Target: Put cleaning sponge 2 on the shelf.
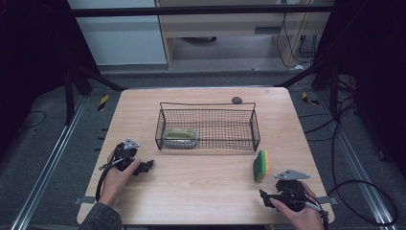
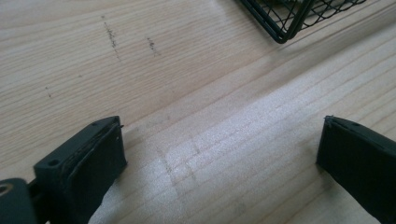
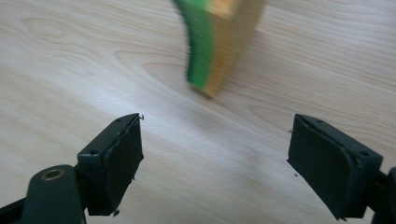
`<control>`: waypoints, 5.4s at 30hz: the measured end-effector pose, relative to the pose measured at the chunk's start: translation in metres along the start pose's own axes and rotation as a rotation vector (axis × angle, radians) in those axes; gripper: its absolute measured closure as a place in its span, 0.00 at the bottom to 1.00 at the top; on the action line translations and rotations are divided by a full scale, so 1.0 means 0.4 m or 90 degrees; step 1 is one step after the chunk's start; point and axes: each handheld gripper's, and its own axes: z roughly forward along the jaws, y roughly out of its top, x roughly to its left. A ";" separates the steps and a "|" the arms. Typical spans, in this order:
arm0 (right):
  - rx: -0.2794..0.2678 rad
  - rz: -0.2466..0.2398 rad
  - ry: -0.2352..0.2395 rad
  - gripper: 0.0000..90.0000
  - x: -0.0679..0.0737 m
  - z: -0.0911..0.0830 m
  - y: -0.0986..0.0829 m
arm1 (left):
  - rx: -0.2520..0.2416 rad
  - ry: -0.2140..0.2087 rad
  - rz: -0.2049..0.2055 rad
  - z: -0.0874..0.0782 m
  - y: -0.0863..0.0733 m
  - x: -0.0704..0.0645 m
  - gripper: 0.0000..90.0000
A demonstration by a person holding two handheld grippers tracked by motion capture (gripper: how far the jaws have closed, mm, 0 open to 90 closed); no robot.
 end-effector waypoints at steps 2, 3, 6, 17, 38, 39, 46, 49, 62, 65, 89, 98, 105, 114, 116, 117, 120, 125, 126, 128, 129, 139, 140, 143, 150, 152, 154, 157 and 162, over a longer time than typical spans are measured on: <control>0.014 -0.010 0.005 0.19 0.022 -0.008 0.017 | -0.011 0.002 -0.002 0.001 -0.004 -0.001 0.00; 0.020 -0.010 0.006 0.19 0.030 -0.013 0.026 | -0.017 0.003 -0.004 0.001 -0.007 -0.002 0.00; 0.030 -0.011 0.000 0.19 0.046 -0.027 0.054 | -0.027 0.006 -0.009 0.002 -0.011 -0.004 0.00; 0.067 -0.013 -0.034 0.25 0.042 -0.042 0.198 | -0.027 0.007 -0.008 0.002 -0.011 -0.004 0.00; 0.173 0.079 -0.036 0.33 -0.023 0.059 0.303 | -0.027 0.009 -0.011 0.004 -0.009 -0.005 0.00; 0.176 0.081 -0.036 0.34 -0.023 0.063 0.302 | -0.025 0.009 -0.009 0.004 -0.009 -0.004 0.00; 0.188 0.072 -0.028 0.39 -0.006 0.091 0.294 | -0.027 0.009 -0.011 0.005 -0.008 -0.005 0.00; 0.193 0.060 -0.030 0.45 0.000 0.096 0.294 | -0.027 0.009 -0.011 0.005 -0.008 -0.005 0.00; 0.177 0.022 -0.017 0.72 -0.005 0.071 0.297 | -0.027 0.008 -0.013 0.006 -0.007 -0.006 0.00; 0.162 0.024 -0.016 0.72 -0.011 0.049 0.306 | -0.027 0.008 -0.013 0.006 -0.007 -0.006 0.00; 0.049 -0.002 -0.032 0.72 -0.115 -0.100 0.476 | -0.029 0.011 -0.014 0.007 -0.006 -0.007 0.00; 0.020 -0.010 -0.057 0.72 -0.144 -0.119 0.546 | -0.028 0.011 -0.014 0.007 -0.006 -0.007 0.00; 0.008 -0.017 -0.060 0.72 -0.154 -0.114 0.578 | -0.028 0.010 -0.015 0.007 -0.006 -0.007 0.00; -0.001 -0.038 -0.066 0.72 -0.130 -0.103 0.619 | -0.029 0.009 -0.015 0.007 -0.006 -0.007 0.00; 0.001 -0.045 -0.068 0.72 -0.125 -0.095 0.628 | -0.028 0.009 -0.014 0.007 -0.006 -0.007 0.00; 0.003 -0.046 -0.070 0.72 -0.123 -0.091 0.631 | -0.028 0.009 -0.014 0.007 -0.006 -0.007 0.00; 0.004 -0.052 -0.072 0.72 -0.116 -0.075 0.639 | -0.028 0.009 -0.015 0.007 -0.006 -0.007 0.00; 0.002 -0.058 -0.071 0.72 -0.111 -0.052 0.650 | -0.027 0.009 -0.013 0.007 -0.006 -0.007 0.00; 0.003 -0.059 -0.071 0.72 -0.111 -0.048 0.651 | -0.027 0.009 -0.014 0.007 -0.005 -0.007 0.00; 0.006 -0.061 -0.071 0.72 -0.109 -0.040 0.650 | -0.029 0.010 -0.015 0.007 -0.006 -0.007 0.00; 0.005 -0.061 -0.071 0.72 -0.107 -0.038 0.649 | -0.028 0.009 -0.014 0.007 -0.005 -0.007 0.00; -0.010 -0.071 -0.057 0.72 -0.082 -0.019 0.649 | -0.027 0.010 -0.012 0.009 -0.004 -0.008 0.00; -0.011 -0.067 -0.052 0.72 -0.081 -0.016 0.648 | -0.029 0.010 -0.014 0.009 -0.004 -0.009 0.00; -0.009 -0.061 -0.044 0.72 -0.079 -0.005 0.645 | -0.029 0.010 -0.013 0.009 -0.004 -0.009 0.00; -0.006 -0.067 -0.040 0.72 -0.066 0.019 0.642 | -0.029 0.010 -0.012 0.009 -0.003 -0.008 0.00; -0.003 -0.068 -0.039 0.72 -0.062 0.028 0.638 | -0.029 0.010 -0.012 0.009 -0.003 -0.008 0.00; 0.002 -0.073 -0.040 0.72 -0.056 0.039 0.635 | -0.029 0.009 -0.011 0.010 -0.003 -0.008 0.00; 0.010 -0.079 -0.046 0.72 -0.049 0.054 0.632 | -0.029 0.009 -0.011 0.010 -0.003 -0.008 0.00; 0.020 -0.082 -0.055 0.72 -0.043 0.088 0.627 | -0.029 0.009 -0.011 0.010 -0.003 -0.008 0.00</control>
